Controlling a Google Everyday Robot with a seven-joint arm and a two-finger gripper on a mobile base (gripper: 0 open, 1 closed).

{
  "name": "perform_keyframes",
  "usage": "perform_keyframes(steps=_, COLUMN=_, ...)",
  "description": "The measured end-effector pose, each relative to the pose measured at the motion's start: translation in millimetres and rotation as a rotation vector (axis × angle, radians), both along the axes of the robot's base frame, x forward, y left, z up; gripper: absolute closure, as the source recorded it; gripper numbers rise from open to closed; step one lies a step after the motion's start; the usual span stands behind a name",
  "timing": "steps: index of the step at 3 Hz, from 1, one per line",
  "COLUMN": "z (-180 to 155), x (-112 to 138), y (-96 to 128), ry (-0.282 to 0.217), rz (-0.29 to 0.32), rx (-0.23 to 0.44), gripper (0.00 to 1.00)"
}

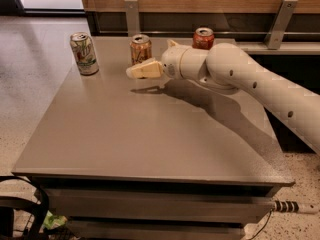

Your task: Knock orange can over

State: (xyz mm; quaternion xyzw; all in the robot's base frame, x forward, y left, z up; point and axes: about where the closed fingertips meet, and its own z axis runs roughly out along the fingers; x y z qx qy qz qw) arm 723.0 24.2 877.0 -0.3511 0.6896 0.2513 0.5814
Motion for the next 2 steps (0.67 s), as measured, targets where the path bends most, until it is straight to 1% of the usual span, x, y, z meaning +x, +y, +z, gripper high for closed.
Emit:
perform_keyframes(steps=1, z=-6.5, x=5.3, y=7.7, ry=0.005, rz=0.008, rx=0.026, gripper=0.00)
perform_keyframes(steps=2, z=-6.1, x=8.9, y=12.9, ry=-0.007, rz=0.014, rx=0.047, gripper=0.00)
